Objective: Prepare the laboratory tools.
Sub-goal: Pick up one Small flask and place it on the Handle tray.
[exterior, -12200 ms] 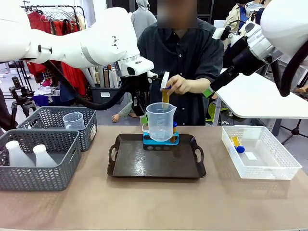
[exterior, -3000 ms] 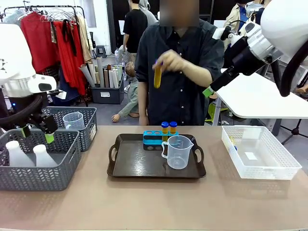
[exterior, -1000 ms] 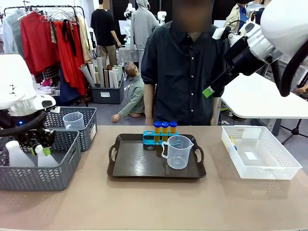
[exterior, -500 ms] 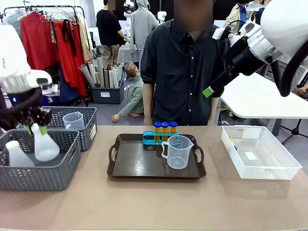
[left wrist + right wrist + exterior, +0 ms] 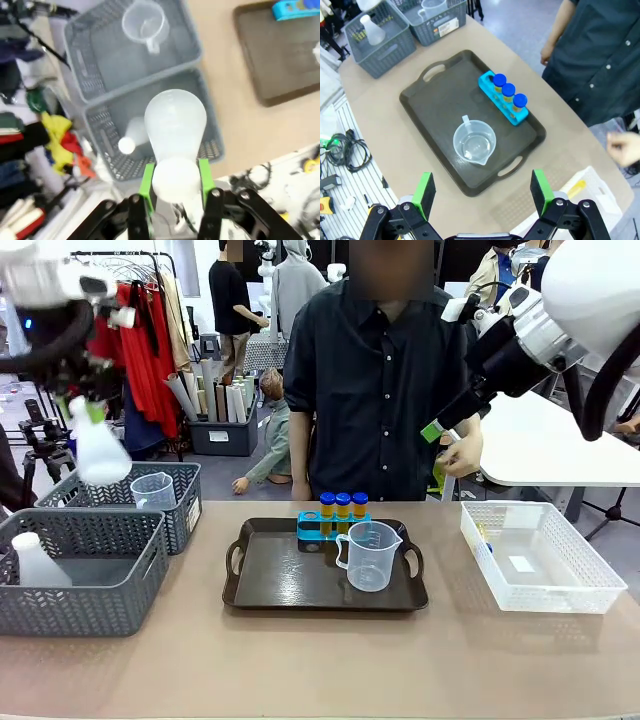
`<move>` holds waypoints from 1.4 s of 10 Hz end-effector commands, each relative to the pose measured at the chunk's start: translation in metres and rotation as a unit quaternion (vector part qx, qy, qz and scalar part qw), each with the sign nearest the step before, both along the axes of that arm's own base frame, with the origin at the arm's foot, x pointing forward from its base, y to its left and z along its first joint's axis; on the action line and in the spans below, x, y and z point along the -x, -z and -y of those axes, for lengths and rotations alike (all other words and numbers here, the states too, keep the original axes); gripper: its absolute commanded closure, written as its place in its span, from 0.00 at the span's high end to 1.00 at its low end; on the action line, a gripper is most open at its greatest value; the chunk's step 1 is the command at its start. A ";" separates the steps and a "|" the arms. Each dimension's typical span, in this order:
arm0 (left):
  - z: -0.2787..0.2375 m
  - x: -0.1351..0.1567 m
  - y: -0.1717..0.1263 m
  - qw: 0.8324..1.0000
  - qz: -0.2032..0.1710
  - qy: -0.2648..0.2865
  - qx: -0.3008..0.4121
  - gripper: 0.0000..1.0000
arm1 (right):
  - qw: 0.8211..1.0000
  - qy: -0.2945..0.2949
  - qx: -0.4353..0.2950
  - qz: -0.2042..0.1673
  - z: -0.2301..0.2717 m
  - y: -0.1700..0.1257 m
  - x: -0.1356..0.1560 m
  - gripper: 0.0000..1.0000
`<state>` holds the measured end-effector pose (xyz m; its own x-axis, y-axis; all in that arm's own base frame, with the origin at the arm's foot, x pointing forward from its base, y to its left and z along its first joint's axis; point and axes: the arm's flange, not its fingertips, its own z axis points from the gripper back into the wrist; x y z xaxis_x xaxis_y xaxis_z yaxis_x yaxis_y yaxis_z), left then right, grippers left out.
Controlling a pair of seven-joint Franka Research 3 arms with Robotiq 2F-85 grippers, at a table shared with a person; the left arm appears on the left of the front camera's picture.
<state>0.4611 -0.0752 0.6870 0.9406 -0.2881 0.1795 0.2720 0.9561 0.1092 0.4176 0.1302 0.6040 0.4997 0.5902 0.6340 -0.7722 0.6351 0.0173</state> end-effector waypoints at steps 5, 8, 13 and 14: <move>0.077 -0.021 -0.092 0.983 0.055 0.177 -0.005 0.00 | 1.000 -0.003 -0.007 0.000 0.000 0.000 0.000 1.00; 0.126 -0.027 -0.097 0.960 0.062 0.274 0.001 0.00 | 1.000 -0.003 -0.007 0.000 0.000 0.000 0.000 1.00; 0.196 -0.013 -0.038 0.917 0.025 0.398 0.014 0.00 | 1.000 -0.003 -0.007 0.000 0.000 0.000 0.000 1.00; 0.202 -0.006 -0.021 0.909 0.023 0.416 0.008 0.00 | 1.000 -0.003 -0.007 0.000 0.000 0.000 0.000 1.00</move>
